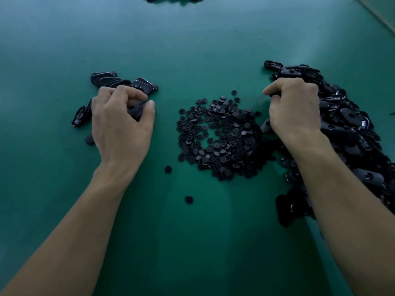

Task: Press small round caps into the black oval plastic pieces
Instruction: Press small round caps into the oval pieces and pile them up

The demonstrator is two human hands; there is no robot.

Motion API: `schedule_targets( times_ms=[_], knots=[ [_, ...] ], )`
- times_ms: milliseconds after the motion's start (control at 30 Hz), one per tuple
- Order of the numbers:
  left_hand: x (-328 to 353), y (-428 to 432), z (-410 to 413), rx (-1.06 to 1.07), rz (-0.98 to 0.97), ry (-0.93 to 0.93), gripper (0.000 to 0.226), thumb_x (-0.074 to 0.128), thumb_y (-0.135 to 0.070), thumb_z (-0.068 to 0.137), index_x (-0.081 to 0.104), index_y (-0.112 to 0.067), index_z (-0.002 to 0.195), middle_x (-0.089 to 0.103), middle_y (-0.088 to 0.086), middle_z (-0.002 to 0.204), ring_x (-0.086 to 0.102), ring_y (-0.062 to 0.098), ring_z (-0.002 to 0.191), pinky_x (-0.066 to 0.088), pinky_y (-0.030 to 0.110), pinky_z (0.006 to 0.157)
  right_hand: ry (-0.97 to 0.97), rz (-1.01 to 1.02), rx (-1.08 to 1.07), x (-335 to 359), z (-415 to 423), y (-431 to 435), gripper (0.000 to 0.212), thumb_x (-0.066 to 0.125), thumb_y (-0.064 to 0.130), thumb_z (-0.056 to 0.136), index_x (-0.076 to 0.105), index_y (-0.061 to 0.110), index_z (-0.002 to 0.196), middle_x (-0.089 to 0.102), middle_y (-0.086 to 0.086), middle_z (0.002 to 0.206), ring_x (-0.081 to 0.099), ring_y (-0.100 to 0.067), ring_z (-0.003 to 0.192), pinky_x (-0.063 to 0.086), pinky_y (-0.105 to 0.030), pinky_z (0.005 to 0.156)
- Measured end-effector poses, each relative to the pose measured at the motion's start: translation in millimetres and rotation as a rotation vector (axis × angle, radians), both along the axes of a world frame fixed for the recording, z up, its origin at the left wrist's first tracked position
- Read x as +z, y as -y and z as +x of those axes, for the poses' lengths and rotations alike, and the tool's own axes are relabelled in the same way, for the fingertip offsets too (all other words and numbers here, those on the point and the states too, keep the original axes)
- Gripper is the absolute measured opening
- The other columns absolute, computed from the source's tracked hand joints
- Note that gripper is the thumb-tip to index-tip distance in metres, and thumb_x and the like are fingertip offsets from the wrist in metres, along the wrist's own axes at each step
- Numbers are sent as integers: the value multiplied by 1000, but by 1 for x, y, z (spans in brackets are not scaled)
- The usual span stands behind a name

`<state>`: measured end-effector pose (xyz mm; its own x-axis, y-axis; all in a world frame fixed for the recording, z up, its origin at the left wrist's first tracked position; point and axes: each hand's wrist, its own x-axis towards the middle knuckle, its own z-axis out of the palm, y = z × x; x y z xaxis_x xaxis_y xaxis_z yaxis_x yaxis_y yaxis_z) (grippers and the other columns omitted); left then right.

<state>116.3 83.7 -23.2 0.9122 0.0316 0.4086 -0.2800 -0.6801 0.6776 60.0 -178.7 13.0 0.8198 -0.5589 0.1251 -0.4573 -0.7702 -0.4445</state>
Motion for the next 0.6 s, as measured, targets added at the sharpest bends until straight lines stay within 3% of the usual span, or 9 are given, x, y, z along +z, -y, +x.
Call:
schedule_targets(
  times_ms=[67, 133, 167, 233, 300, 400, 600],
  knots=[
    [1, 6, -4, -54, -31, 65, 13, 66, -32, 89, 68, -19, 94, 58, -7, 88, 61, 20, 84, 54, 42, 76, 74, -57, 27, 1, 0, -1, 31, 50, 4, 101, 71, 18, 119, 72, -5, 72, 70, -24, 94, 56, -36, 87],
    [3, 14, -11, -144, -73, 104, 7, 68, -29, 90, 66, -22, 89, 56, -12, 72, 55, 9, 66, 50, 29, 65, 166, -86, 99, 4, 1, -6, 25, 55, 11, 102, 73, 20, 117, 76, -4, 95, 66, -24, 102, 54, -36, 90],
    [4, 18, -15, -198, -111, 102, 6, 69, -28, 91, 65, -24, 89, 56, -15, 68, 53, 4, 60, 46, 21, 60, 210, -56, 154, 6, 2, -11, 22, 59, 13, 100, 74, 20, 115, 76, 0, 103, 67, -21, 99, 55, -35, 90],
    [7, 24, -21, -307, -212, 58, 5, 70, -28, 91, 66, -25, 92, 60, -15, 69, 54, 2, 57, 41, 12, 56, 305, 84, 266, 12, 3, -25, 19, 67, 13, 95, 75, 19, 112, 73, 9, 101, 65, 0, 87, 53, -17, 87],
    [8, 26, -26, -402, -316, -30, 11, 71, -31, 90, 66, -29, 99, 65, -11, 74, 62, 6, 62, 47, 21, 53, 361, 308, 349, 16, 2, -41, 22, 73, 12, 89, 73, 21, 109, 70, 14, 94, 65, 7, 81, 52, -10, 80],
    [10, 28, -28, -485, -434, -159, 21, 72, -30, 89, 64, -31, 108, 71, -6, 82, 71, 21, 69, 58, 42, 53, 353, 618, 450, 19, -2, -62, 28, 78, 10, 83, 69, 27, 104, 70, 10, 80, 71, -5, 78, 59, -26, 78],
    [7, 29, -26, -591, -595, -268, 18, 70, -9, 91, 65, -21, 103, 75, -6, 76, 72, 11, 64, 57, 24, 56, 326, 732, 443, 14, -4, -79, 21, 78, 11, 83, 72, 21, 100, 74, 5, 78, 73, -10, 76, 61, -37, 81]
  ],
)
